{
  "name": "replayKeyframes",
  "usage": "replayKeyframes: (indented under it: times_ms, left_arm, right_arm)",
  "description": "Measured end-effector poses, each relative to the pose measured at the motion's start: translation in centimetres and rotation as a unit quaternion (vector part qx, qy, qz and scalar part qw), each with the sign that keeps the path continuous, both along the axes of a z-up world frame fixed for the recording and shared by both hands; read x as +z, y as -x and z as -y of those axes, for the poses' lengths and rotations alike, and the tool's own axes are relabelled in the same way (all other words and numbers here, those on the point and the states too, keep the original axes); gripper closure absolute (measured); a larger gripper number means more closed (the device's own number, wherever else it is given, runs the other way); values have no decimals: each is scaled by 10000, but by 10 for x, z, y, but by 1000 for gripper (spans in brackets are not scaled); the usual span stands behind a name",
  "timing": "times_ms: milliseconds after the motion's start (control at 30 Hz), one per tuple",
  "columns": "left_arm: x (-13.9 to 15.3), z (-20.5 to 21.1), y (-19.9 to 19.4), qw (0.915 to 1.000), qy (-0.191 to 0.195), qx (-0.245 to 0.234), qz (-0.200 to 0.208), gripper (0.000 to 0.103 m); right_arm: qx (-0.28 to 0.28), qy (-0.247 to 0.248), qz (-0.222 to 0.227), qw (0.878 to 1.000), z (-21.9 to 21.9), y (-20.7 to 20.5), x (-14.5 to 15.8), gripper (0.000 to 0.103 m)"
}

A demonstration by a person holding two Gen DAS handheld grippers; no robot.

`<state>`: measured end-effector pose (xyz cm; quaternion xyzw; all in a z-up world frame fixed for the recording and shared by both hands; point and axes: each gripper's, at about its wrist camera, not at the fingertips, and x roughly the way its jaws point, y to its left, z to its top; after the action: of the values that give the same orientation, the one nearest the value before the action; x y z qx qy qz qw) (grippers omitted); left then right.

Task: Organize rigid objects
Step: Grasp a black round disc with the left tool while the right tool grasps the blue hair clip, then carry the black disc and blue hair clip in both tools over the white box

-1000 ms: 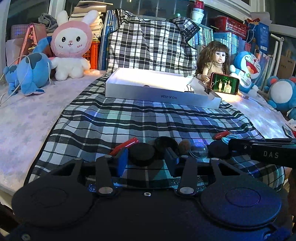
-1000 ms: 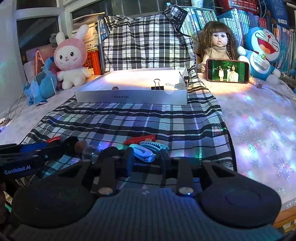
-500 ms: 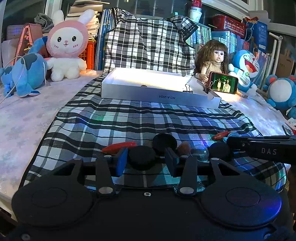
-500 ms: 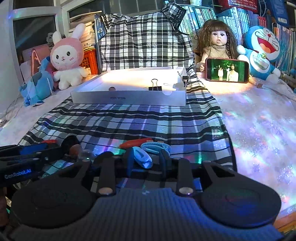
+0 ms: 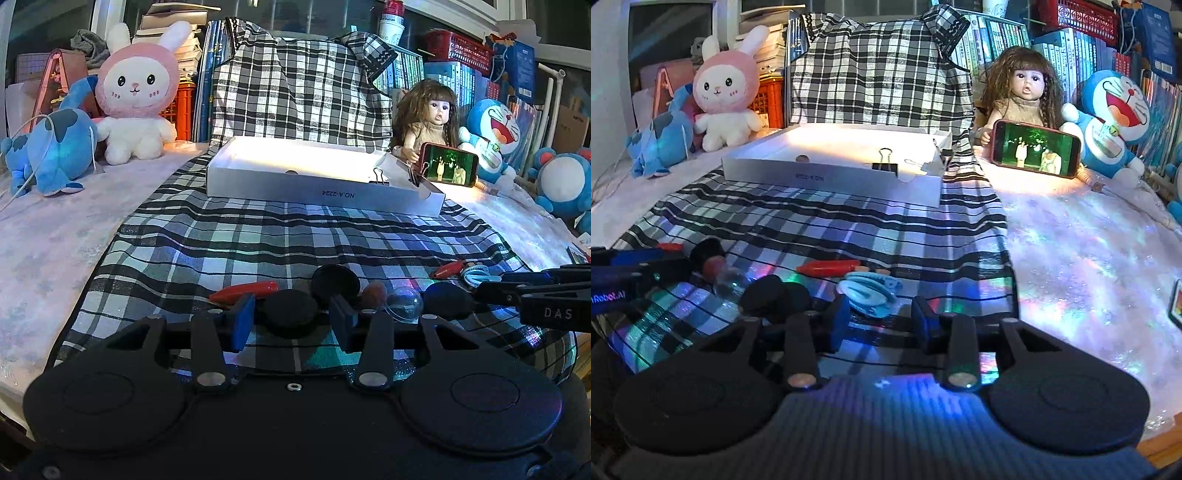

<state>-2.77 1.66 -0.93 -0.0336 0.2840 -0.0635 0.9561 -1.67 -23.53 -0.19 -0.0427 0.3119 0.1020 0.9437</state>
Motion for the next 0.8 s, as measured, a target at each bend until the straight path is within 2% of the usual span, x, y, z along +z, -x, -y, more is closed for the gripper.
replayKeyframes:
  times_ms: [167,267,367,433,667,767,800]
  left_arm:
    - [0,0,0,10000,3,3,-3,61]
    - [0,0,1,10000,-10,0,4,61]
    - [-1,0,1,10000,-24,-4,10,61]
    - [-1,1,1,10000,-28,-2,12,61]
    - [-4,4,-1,9996,-271,-61,110,61]
    - [-6,5,-1,9993,-338,-83,153,61]
    - [-6,5,0,9992,-354,-96,172,64]
  right_arm:
    - [-442,31,-16,9990,9,-4,1,47]
    - [-341,-211,-62,9992,13,-3,4,46]
    - [-180,-272,-2,9995,10,-2,5,39]
    - [-150,-117,73,9998,5,-3,5,35]
    - [7,613,338,9975,-12,-9,-2,35]
    - [57,671,358,9971,-16,-9,-5,35]
    - [51,641,341,9973,-16,-9,-6,36]
